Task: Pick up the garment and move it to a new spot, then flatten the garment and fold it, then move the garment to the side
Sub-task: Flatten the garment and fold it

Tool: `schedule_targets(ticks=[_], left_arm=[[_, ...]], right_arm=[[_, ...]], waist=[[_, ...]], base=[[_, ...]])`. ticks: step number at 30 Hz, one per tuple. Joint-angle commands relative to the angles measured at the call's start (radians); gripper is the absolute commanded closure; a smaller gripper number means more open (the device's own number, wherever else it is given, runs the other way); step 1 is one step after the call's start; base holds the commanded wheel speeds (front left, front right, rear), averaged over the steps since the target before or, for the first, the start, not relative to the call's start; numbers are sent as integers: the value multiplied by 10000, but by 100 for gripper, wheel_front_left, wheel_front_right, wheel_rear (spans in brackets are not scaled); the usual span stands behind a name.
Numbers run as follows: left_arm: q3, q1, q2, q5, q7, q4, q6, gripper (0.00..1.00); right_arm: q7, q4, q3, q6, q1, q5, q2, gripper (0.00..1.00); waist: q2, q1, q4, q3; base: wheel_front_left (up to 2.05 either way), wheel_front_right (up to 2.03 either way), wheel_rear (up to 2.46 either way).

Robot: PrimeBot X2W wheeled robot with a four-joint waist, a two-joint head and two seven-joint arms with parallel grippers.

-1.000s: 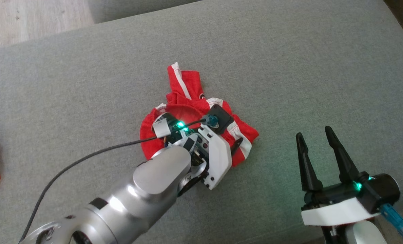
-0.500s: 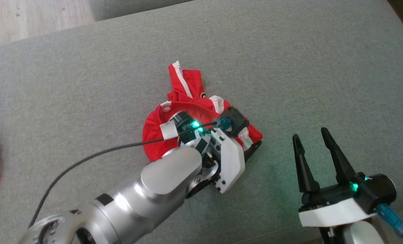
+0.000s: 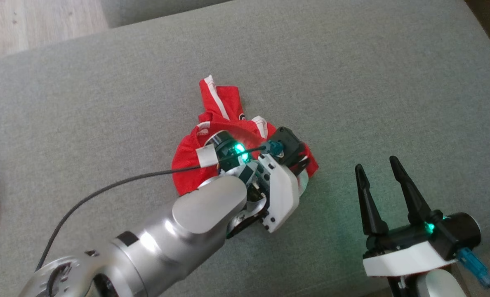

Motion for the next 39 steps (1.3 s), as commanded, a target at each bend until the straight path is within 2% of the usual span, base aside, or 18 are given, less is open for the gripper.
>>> schedule_targets(ticks=[1, 8, 13, 19, 24, 30, 34, 39], left_arm=[[216, -631, -16, -75, -245, -340, -38, 100], [954, -1840, -16, -550, -1598, -1233, -16, 100], [1722, -2959, -8, -616, -2264, -1307, -47, 100], [2761, -3848, 571, -841, -2748, -1149, 33, 100], [2840, -2346, 1239, -1389, -2826, -1514, 272, 100], [2575, 844, 2125, -1717, -3878, -2072, 1012, 100], [2460, 2173, 2466, -1650, -4701, -1870, 1352, 100], [2877, 3010, 2740, -1677, -5326, -1871, 1504, 100]], right_arm=[[-109, -237, 222, -7, -184, -37, -68, 0], [-109, -217, 161, -7, -164, -53, -38, 0], [-109, -209, 84, -7, -49, -47, -18, 0], [-109, -284, -85, -7, 269, -74, 12, 0], [-109, -419, -235, -7, 504, -70, 28, 0], [-109, -531, -319, -7, 687, -19, 34, 0], [-109, -545, -577, -7, 791, 79, 34, 0], [-109, -196, -1101, -7, 802, 445, 22, 0]], waist=[[0, 0, 10, -97], [0, 0, 17, -631], [0, 0, 7, -1079], [0, 0, 258, -1561], [0, 0, 629, -1611], [0, 0, 1115, -1111], [0, 0, 1518, -797], [0, 0, 1908, -688]], base=[[0, 0, 0], [0, 0, 0], [0, 0, 0], [0, 0, 0], [0, 0, 0], [0, 0, 0], [0, 0, 0], [0, 0, 0]])
